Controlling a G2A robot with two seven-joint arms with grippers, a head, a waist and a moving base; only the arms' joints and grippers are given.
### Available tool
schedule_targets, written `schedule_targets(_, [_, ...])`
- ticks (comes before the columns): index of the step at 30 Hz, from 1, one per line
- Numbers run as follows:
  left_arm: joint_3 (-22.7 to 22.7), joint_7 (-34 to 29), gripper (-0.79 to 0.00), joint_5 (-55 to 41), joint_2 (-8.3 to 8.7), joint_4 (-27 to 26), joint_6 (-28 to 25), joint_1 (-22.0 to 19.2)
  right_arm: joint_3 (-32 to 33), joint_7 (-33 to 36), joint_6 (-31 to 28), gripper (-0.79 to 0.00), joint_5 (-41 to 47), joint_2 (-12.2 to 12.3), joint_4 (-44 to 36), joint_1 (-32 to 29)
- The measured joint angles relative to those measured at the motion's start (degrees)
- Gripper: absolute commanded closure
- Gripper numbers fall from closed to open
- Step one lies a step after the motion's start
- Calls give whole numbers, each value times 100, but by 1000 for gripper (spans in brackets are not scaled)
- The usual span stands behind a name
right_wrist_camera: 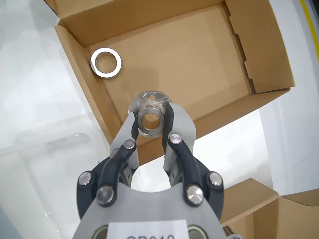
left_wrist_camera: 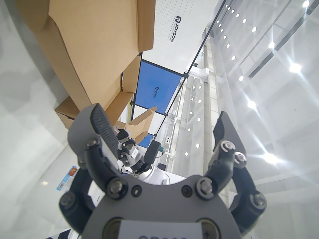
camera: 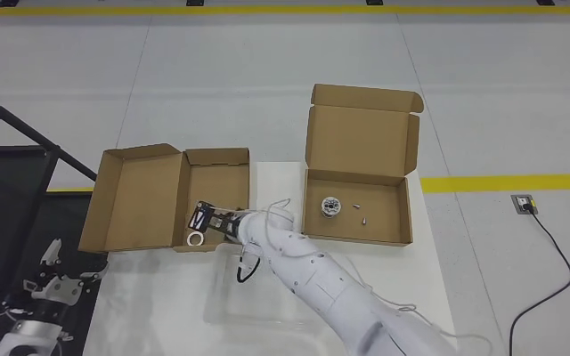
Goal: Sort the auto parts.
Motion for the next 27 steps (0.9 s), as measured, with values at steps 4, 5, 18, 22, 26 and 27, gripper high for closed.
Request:
schedule_targets(4, [-2,23,-785,1,-2,-16,-11,28,-15,-212,-101,0,63,-116,420,89])
schedule_targets(5, [2,29,-785,8,-2,-14,-11,30,-17,-271,-131,0,72,-143,519,114])
schedule_targets(18, [3,85,-785,8,-1,20,-16,18,-4,-626,-466,-197,115,-293,1070,295])
schedule_targets(22, [-10,111,-785,-34,-1,41,-10,3,-4,-701,-547,-274,102,-312,1126,320])
schedule_targets(26, [-17,113,-785,-67,1,43,13,-14,-2,-754,-575,-289,83,-327,1168,338])
schedule_targets(27, [-16,115,-785,-66,2,43,18,-15,-2,-767,-578,-299,77,-328,1175,342])
